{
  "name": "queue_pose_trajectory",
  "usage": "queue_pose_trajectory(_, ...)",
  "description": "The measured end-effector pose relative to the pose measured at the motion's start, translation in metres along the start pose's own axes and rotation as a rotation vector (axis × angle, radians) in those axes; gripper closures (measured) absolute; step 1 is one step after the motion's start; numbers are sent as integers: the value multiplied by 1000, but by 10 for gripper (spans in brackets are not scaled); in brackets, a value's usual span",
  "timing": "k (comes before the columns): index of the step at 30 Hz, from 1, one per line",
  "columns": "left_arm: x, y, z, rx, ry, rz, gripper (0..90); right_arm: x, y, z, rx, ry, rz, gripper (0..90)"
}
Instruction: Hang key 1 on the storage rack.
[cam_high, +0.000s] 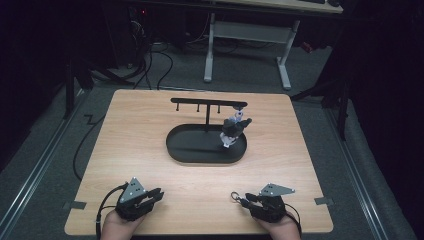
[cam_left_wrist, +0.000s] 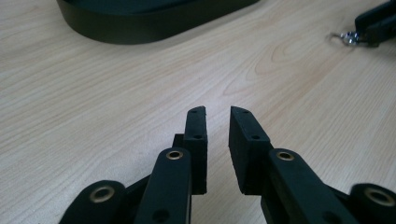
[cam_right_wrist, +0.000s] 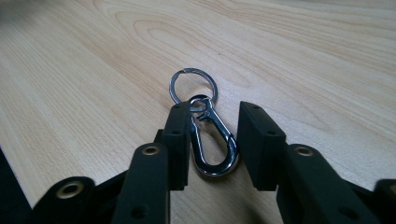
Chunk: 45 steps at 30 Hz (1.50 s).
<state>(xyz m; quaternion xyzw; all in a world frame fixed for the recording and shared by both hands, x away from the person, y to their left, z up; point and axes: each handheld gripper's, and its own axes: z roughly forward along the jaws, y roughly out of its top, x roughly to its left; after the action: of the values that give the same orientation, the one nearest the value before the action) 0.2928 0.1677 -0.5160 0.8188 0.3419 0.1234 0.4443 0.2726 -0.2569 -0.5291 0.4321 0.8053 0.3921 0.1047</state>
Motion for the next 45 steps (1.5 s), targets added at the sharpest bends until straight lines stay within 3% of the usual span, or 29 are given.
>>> queue_pose_trajectory(6, 0, 1, 0, -8, -10, 0, 769, 2, 0, 0, 2, -2, -11, 690)
queue_pose_trajectory(10, 0, 0, 3, 2, -16, 1, 766, 5, 1, 1, 7, -21, -48, 691)
queue_pose_trajectory(12, 0, 0, 3, 3, -18, -2, 765, 9, 2, 2, 19, -49, -89, 691)
queue_pose_trajectory(24, 2, -1, 4, -1, -31, -18, 758, 14, 4, 4, 25, -62, -91, 694)
queue_pose_trajectory(28, 3, -1, 3, -9, -32, -21, 756, 16, 5, 5, 21, -107, -119, 695)
queue_pose_trajectory(35, 5, -2, 2, -9, -37, -25, 753, 11, 6, 4, 9, -135, -90, 696)
queue_pose_trajectory(36, 5, -2, 2, -10, -38, -25, 751, 5, 7, -3, -39, -130, -44, 846)
queue_pose_trajectory(39, 5, -2, 2, -9, -41, -25, 750, 1, 7, -6, -37, -158, -34, 847)
queue_pose_trajectory(41, 4, -2, 3, -8, -42, -23, 750, -6, 5, -9, -34, -150, -14, 847)
queue_pose_trajectory(45, 4, -2, 3, -7, -42, -21, 749, -6, 4, -10, -35, -147, -20, 848)
